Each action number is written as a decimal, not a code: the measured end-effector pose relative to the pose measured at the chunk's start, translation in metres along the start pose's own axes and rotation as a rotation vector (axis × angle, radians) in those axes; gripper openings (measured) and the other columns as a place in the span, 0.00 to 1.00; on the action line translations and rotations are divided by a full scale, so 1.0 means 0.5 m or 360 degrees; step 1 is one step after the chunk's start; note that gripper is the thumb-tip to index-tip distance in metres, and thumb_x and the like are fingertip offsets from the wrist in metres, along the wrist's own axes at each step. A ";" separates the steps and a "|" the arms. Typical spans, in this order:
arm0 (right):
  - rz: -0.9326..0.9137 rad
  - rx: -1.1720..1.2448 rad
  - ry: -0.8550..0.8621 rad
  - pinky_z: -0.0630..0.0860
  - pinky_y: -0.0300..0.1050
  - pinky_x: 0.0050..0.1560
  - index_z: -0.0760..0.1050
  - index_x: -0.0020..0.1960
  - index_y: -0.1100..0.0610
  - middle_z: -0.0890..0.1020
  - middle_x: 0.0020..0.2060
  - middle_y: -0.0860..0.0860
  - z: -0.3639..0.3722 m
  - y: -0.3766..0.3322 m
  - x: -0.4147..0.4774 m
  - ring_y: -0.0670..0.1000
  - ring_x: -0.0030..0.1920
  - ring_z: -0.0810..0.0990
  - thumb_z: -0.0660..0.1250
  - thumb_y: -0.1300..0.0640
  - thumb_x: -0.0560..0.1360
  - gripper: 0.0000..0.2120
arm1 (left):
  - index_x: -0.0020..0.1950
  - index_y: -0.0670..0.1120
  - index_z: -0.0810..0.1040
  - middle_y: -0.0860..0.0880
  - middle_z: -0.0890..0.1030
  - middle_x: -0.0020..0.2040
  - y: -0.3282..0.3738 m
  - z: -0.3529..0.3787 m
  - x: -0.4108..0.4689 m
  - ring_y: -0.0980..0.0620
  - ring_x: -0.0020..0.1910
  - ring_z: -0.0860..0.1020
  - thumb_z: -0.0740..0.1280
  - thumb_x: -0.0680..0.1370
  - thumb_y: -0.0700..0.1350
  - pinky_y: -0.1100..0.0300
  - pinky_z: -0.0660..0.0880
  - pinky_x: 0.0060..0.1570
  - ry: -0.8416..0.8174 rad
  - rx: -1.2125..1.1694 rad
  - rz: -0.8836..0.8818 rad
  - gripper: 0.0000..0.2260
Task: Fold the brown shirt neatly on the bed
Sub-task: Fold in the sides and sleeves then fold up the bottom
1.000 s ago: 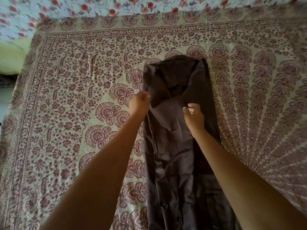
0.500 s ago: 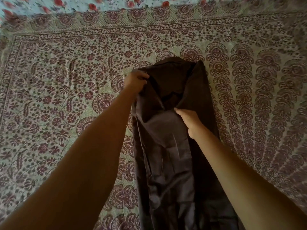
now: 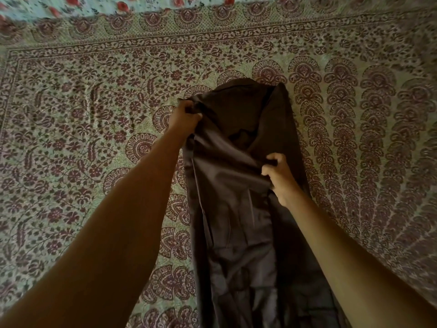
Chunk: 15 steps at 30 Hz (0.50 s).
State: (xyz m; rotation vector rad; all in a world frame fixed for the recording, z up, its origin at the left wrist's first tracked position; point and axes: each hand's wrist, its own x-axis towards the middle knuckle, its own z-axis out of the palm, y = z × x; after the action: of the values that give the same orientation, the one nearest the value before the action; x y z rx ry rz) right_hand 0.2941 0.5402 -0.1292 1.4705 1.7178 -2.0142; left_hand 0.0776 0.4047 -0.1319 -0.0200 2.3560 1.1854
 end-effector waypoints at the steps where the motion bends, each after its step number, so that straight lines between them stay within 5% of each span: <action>1: 0.0025 0.0025 -0.0114 0.71 0.46 0.40 0.70 0.47 0.52 0.73 0.42 0.53 0.003 -0.002 -0.004 0.52 0.42 0.73 0.58 0.70 0.71 0.14 | 0.64 0.48 0.70 0.43 0.75 0.59 0.003 0.000 -0.001 0.44 0.54 0.76 0.68 0.75 0.44 0.49 0.78 0.53 -0.0017 0.0002 -0.0010 0.19; 4: 0.0026 0.0109 -0.0257 0.74 0.45 0.38 0.74 0.44 0.51 0.77 0.41 0.51 0.013 0.006 -0.008 0.50 0.41 0.76 0.62 0.68 0.73 0.11 | 0.52 0.49 0.71 0.44 0.75 0.53 0.014 -0.001 0.007 0.48 0.41 0.76 0.69 0.73 0.40 0.54 0.79 0.38 0.0025 -0.0055 -0.0027 0.11; 7: -0.0243 0.0135 0.0108 0.74 0.40 0.45 0.77 0.49 0.58 0.79 0.41 0.50 0.014 0.018 0.004 0.47 0.42 0.77 0.68 0.62 0.73 0.06 | 0.38 0.51 0.73 0.47 0.80 0.46 0.009 -0.003 0.023 0.48 0.43 0.78 0.70 0.72 0.37 0.49 0.80 0.48 0.0160 -0.0099 0.0030 0.11; 10: -0.0419 0.0188 0.0442 0.73 0.37 0.44 0.75 0.53 0.59 0.78 0.46 0.53 0.021 0.018 0.015 0.48 0.46 0.77 0.67 0.63 0.74 0.08 | 0.51 0.47 0.81 0.45 0.80 0.56 -0.008 0.012 0.024 0.50 0.52 0.78 0.65 0.74 0.33 0.57 0.77 0.55 0.0054 0.0006 0.0068 0.12; 12: -0.0444 0.0119 0.0450 0.72 0.36 0.44 0.71 0.58 0.58 0.76 0.49 0.52 0.028 0.021 0.014 0.47 0.48 0.75 0.66 0.63 0.74 0.13 | 0.64 0.47 0.75 0.44 0.75 0.64 -0.011 0.019 0.015 0.48 0.60 0.75 0.65 0.74 0.33 0.59 0.73 0.60 -0.0091 0.0127 0.0107 0.20; 15: -0.0402 0.0079 0.0405 0.72 0.35 0.43 0.65 0.65 0.55 0.74 0.51 0.50 0.030 0.039 -0.001 0.48 0.48 0.74 0.68 0.58 0.73 0.22 | 0.71 0.50 0.67 0.43 0.68 0.69 -0.006 0.018 -0.008 0.44 0.65 0.71 0.66 0.75 0.38 0.56 0.71 0.64 -0.0180 0.0226 0.0145 0.25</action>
State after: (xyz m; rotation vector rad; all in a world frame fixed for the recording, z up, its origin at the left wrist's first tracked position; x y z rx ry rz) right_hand 0.2980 0.5210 -0.1439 1.6635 2.0610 -2.0753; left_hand 0.0855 0.4089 -0.1367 0.1992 2.3562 1.0293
